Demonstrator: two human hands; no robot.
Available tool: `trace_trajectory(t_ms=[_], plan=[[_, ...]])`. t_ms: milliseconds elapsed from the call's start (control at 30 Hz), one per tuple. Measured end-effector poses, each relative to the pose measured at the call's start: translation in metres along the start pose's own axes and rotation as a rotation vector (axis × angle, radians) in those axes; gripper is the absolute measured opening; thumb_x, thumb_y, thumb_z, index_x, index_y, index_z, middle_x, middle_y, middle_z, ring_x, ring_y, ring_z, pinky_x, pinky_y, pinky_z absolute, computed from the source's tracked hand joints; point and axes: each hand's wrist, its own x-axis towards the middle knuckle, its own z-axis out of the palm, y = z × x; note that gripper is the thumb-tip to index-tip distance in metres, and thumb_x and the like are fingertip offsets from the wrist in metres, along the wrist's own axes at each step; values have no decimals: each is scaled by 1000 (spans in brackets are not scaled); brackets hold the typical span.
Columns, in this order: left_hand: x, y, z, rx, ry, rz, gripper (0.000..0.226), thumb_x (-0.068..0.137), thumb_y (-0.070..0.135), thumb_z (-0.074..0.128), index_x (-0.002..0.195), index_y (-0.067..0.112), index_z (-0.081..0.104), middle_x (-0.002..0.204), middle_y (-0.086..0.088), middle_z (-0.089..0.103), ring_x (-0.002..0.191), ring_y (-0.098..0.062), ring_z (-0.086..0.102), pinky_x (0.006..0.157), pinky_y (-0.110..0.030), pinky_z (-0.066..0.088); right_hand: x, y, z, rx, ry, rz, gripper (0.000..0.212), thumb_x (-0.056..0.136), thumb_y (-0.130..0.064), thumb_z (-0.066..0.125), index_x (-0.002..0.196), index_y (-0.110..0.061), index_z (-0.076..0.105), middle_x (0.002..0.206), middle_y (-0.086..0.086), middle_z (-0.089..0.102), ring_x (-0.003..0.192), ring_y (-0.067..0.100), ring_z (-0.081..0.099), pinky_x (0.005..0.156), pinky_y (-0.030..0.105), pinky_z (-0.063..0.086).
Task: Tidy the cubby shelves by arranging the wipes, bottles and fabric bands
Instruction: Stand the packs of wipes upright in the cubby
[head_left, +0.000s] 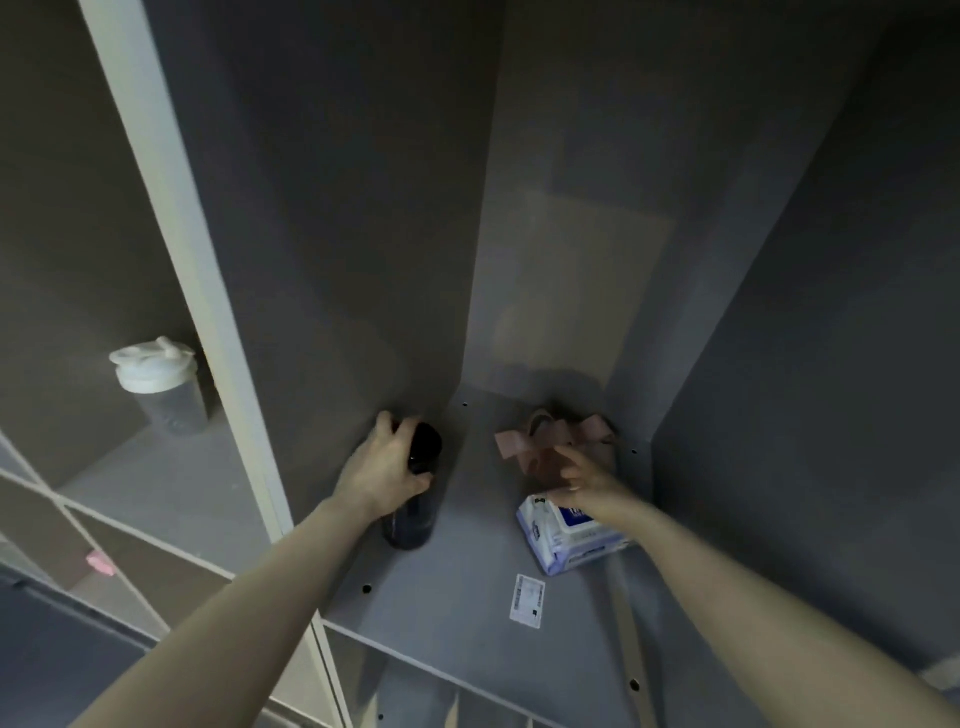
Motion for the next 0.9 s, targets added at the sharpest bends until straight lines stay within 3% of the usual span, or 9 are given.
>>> trace_trajectory(t_ms=[133, 267, 333, 433, 533, 600, 700, 833, 900], plan=[[8, -1, -11, 383, 82, 271, 69, 73, 33, 72, 134, 14, 47, 127, -8, 51, 117, -29, 48, 98, -36, 36, 11, 11, -3, -525, -69, -55, 94, 73, -1, 64, 147, -34, 17, 153, 5, 30, 135, 22, 37, 103, 23, 36], [10, -8, -8, 495, 82, 289, 75, 28, 37, 90, 96, 16, 69, 87, -2, 65, 77, -24, 62, 70, -29, 51, 28, 22, 9, -933, -197, -177, 114, 66, -18, 78, 150, -31, 2, 160, 0, -2, 148, 23, 1, 116, 29, 15], [13, -12, -4, 474, 121, 332, 81, 21, 47, 89, 94, 18, 70, 81, 1, 65, 70, -20, 63, 66, -25, 50, 34, 28, 15, -1082, -233, -207, 119, 63, -26, 82, 150, -26, 0, 160, 1, -7, 147, 25, -6, 118, 34, 12], [12, -12, 2, 380, 168, 381, 90, 37, 63, 81, 113, 20, 65, 91, 4, 66, 81, -19, 66, 77, -25, 50, 37, 37, 22, -1171, -214, -228, 115, 64, -26, 81, 150, -23, 5, 158, 0, 6, 146, 27, 8, 116, 37, 15], [9, -7, 5, 282, 216, 461, 79, 55, 60, 76, 121, 19, 61, 115, 0, 66, 107, -23, 63, 101, -31, 32, 35, 44, 22, -1205, -108, -304, 108, 60, -35, 80, 146, -27, 16, 145, -3, 30, 134, 24, 31, 106, 39, 22], [5, 7, 4, 176, 144, 528, 67, 70, 56, 66, 125, 19, 57, 125, -2, 62, 119, -23, 56, 109, -32, 26, 26, 45, 16, -1167, -35, -319, 105, 61, -38, 76, 145, -33, 15, 144, -5, 32, 133, 23, 33, 104, 40, 23], [1, 41, 12, -66, -100, 460, 58, 83, 46, 60, 136, 24, 48, 140, 0, 50, 128, -17, 47, 106, -28, 37, 7, 37, -2, -859, 99, -245, 103, 59, -41, 71, 143, -44, 12, 149, -7, 29, 135, 23, 35, 105, 37, 33], [4, 82, 55, -376, -384, 276, 86, 76, 23, 76, 147, 22, 27, 149, -1, 39, 135, -17, 39, 100, -14, 30, -11, 29, -13, -92, 204, -214, 105, 47, -26, 81, 140, -33, 34, 142, -3, 43, 124, 13, 48, 96, 25, 43], [2, 98, 73, -566, -461, 210, 101, 69, 16, 81, 147, 17, 18, 143, -1, 43, 131, -16, 43, 93, -10, 35, -22, 27, -14, 98, 281, -234, 87, 51, -10, 85, 124, -36, 46, 128, -1, 57, 111, 13, 58, 92, 24, 46]])
